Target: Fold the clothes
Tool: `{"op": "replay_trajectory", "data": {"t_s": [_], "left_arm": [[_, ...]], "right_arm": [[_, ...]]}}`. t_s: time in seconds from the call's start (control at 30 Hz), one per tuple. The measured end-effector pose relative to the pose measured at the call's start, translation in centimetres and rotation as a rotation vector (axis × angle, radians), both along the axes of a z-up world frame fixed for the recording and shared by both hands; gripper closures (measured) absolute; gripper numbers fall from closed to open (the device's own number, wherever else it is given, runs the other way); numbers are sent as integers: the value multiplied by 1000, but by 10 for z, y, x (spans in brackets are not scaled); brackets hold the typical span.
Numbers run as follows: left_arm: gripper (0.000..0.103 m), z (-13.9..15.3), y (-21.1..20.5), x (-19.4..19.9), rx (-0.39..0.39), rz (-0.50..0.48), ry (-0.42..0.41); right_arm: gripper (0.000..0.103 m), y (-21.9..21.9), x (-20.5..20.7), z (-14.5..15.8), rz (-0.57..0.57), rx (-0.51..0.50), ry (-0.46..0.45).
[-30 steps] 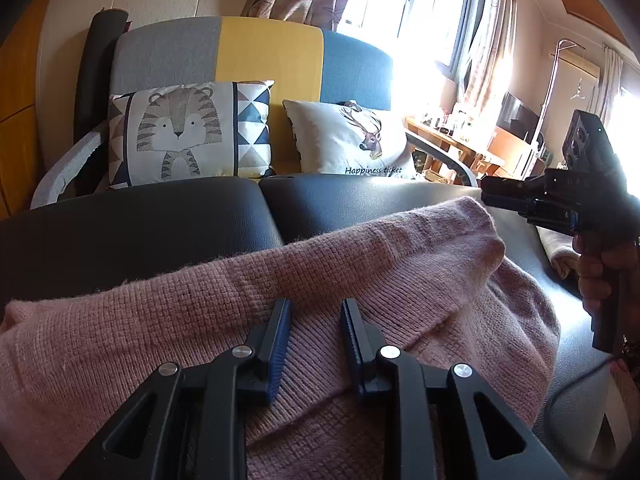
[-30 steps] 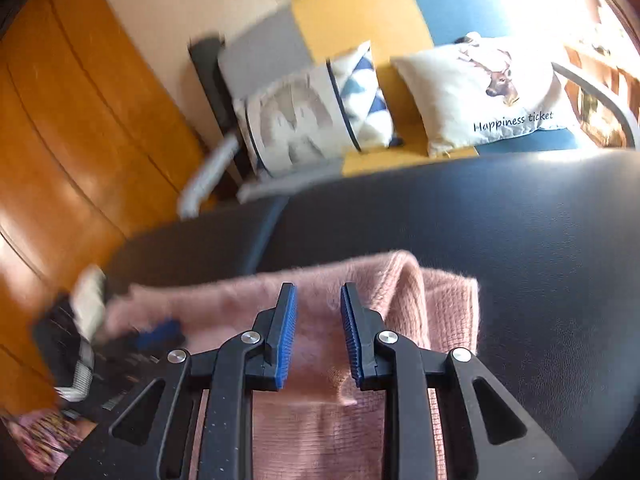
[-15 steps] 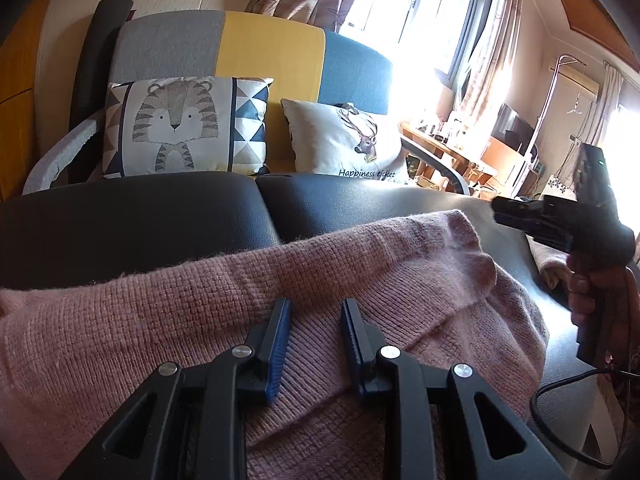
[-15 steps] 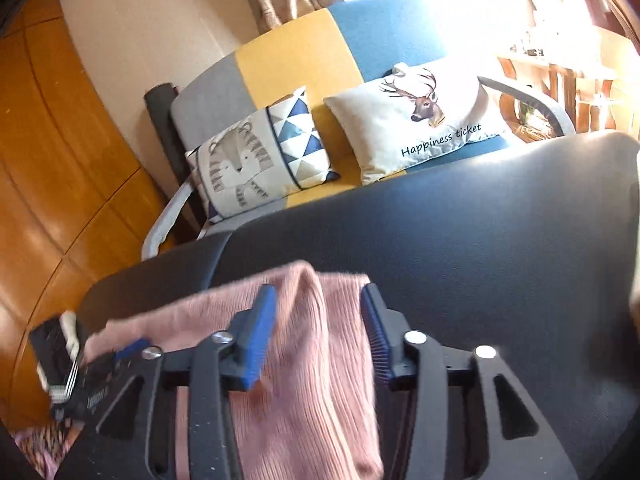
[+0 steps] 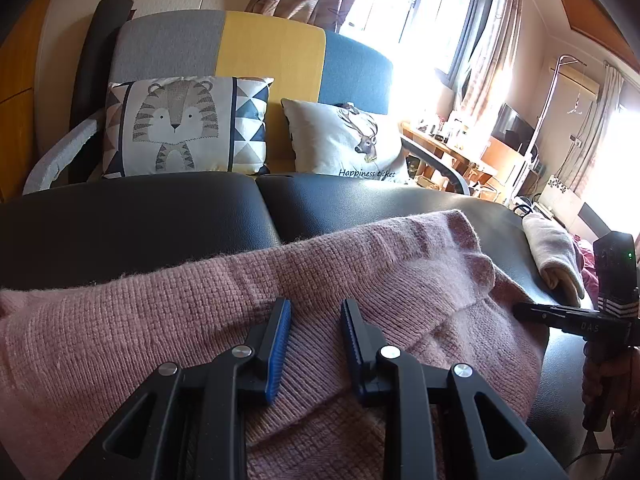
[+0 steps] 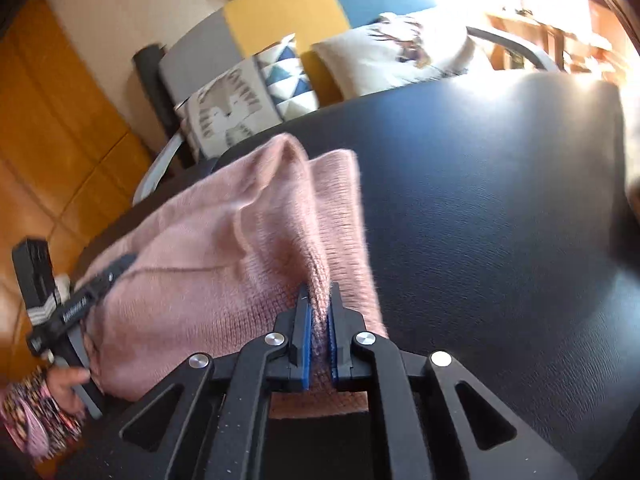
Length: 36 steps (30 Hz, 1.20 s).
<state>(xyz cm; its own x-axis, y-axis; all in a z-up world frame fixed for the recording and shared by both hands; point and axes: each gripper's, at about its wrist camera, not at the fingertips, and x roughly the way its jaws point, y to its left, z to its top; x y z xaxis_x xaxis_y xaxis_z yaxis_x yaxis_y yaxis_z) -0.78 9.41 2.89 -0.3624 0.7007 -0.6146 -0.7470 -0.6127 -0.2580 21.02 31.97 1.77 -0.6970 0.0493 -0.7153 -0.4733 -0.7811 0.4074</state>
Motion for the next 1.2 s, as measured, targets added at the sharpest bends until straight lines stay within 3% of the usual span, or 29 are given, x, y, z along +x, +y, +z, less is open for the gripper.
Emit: {"op": "replay_trajectory", "data": {"t_s": [0.07, 0.17, 0.23, 0.33, 0.4, 0.5, 0.63, 0.77, 1.03, 1.2], "left_arm": [[77, 0, 1, 0, -2, -1, 0], [77, 0, 3, 1, -19, -1, 7], [76, 2, 5, 2, -36, 3, 12], [76, 13, 3, 8, -65, 30, 14], [76, 21, -2, 14, -63, 48, 6], [76, 30, -21, 26, -49, 61, 1], [76, 33, -66, 45, -51, 98, 22], [76, 32, -124, 57, -50, 181, 58], [76, 6, -243, 46, -47, 423, -2], [76, -1, -266, 30, -48, 468, 7]], "right_arm": [[98, 6, 6, -6, -32, -36, -8], [94, 1, 6, -5, -12, -8, 31], [84, -3, 3, 8, -26, 50, 11], [84, -23, -3, 43, -33, 202, 80], [84, -42, -19, 61, 35, 272, 104], [83, -76, -55, 69, 183, 275, 114], [78, -139, -95, 62, 370, 261, 124], [76, -206, -125, 51, 529, 340, 100], [75, -271, -161, 42, 701, 204, 123], [60, -317, -190, 45, 799, 229, 88]]}}
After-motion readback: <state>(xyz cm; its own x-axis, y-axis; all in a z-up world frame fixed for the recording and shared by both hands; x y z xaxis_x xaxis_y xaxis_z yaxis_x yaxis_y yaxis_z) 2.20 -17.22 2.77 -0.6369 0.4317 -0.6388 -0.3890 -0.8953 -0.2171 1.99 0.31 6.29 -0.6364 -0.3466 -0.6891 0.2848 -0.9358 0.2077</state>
